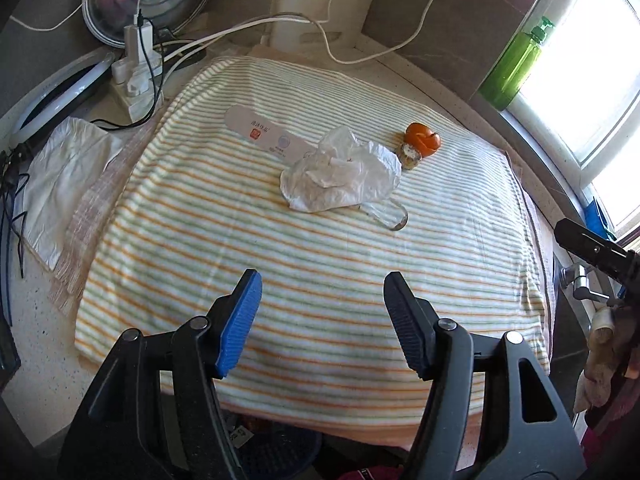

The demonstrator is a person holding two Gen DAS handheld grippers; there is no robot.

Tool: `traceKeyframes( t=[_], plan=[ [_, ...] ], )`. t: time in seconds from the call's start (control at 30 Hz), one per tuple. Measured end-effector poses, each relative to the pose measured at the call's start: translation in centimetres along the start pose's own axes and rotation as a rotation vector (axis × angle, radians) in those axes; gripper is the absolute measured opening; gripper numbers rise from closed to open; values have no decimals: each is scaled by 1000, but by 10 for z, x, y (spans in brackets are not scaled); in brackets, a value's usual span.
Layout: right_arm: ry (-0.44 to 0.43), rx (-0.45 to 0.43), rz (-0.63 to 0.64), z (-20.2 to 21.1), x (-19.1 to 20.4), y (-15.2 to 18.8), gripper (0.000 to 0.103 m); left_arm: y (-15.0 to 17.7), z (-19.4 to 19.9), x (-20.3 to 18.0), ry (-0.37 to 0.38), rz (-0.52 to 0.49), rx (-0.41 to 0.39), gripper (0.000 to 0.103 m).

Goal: Collect trash
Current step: 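Raise both tools back over the towel, then grasp the orange peel with the right tool while the left tool grasps the plastic bag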

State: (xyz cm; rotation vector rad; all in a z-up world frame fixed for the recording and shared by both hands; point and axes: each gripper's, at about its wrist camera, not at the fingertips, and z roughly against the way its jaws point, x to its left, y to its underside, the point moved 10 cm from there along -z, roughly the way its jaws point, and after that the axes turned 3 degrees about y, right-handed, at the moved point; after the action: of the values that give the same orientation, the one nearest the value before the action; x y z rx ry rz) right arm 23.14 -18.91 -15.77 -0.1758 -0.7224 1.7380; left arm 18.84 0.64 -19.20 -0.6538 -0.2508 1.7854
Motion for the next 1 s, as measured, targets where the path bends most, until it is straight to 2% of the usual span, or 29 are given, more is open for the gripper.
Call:
traceKeyframes(
  t=[0.2, 0.6, 0.87, 1.0],
  plan=[
    [-10, 18, -13, -25, -19, -30, 91, -19, -29, -16, -12, -22, 18, 65],
    [-31, 54, -48, -84, -46, -85, 91, -52, -74, -24, -42, -20, 49, 65],
    [-52, 99, -68, -122, -52, -100, 91, -61, -106, -17, -85, -24, 93, 65],
    [-73, 126, -92, -140, -53, -101, 91, -60, -116, -11, -83, 6, 106, 65]
  ],
)
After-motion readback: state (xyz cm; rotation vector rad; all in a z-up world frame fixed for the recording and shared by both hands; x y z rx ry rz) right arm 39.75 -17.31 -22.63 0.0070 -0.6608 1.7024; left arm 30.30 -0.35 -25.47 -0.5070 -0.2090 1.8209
